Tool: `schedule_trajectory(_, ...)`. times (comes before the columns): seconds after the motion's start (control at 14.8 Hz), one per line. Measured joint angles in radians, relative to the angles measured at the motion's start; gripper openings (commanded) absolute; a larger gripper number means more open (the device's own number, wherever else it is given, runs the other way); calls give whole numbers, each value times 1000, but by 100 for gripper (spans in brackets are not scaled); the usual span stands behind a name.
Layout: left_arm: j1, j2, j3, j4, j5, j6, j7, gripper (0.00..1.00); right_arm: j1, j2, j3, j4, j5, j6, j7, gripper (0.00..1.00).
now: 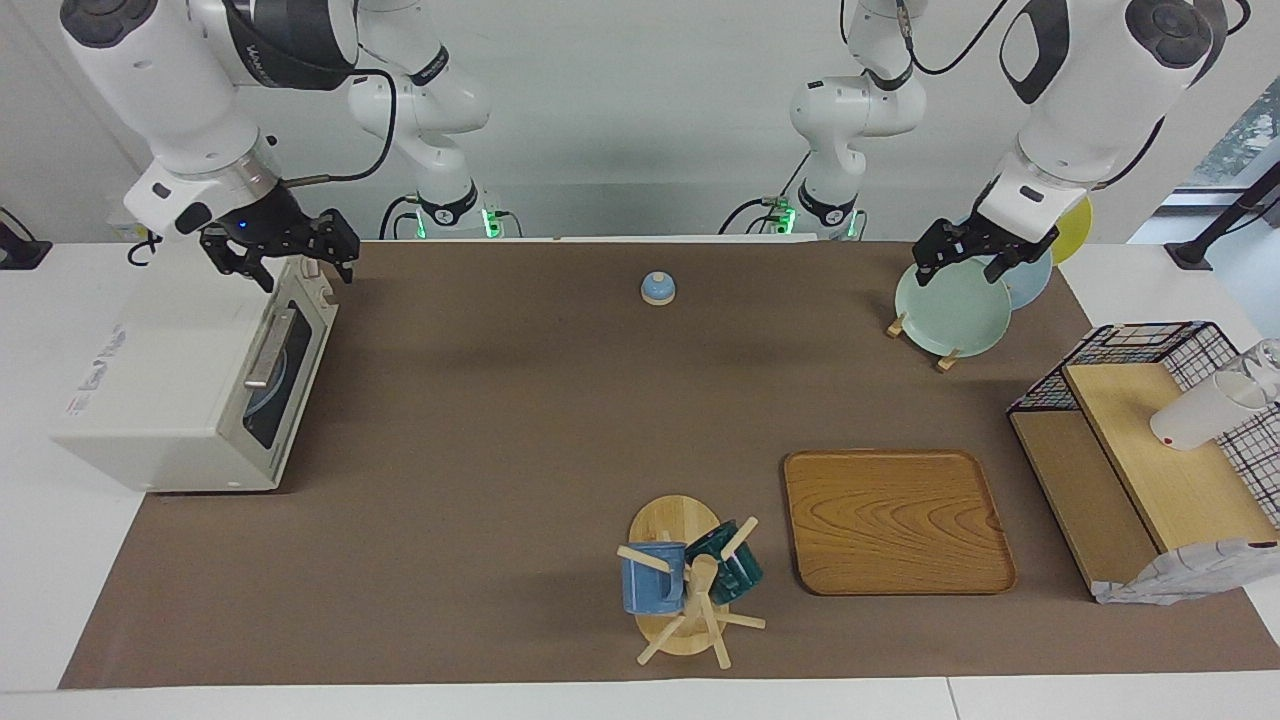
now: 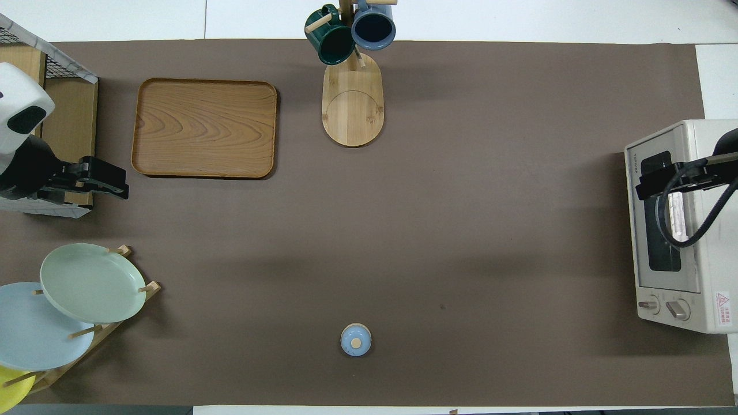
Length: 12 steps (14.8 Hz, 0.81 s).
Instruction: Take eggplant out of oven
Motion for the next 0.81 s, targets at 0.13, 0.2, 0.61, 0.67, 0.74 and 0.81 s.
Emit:
schedule_trajectory(0.13, 0, 0, 0, 0, 0, 0, 0, 100, 0, 0, 0, -2, 0, 3, 0, 0)
schedule_trajectory(0.2, 0, 0, 0, 0, 0, 0, 0, 100, 0, 0, 0, -5, 0, 4, 0, 0)
schedule_trajectory(0.61, 0, 0, 0, 0, 0, 0, 0, 100, -1, -24, -1, -98, -32, 101, -4, 0)
schedule_trajectory(0.67, 0, 0, 0, 0, 0, 0, 0, 100, -2, -30, -3, -118, -44, 115, -3, 0)
schedule_trajectory(0.74, 0, 0, 0, 0, 0, 0, 0, 100, -3, -33, -4, -135, -58, 124, -2, 0)
schedule_trajectory(0.81, 0, 0, 0, 0, 0, 0, 0, 100, -5, -35, -5, -150, -69, 136, 5, 0)
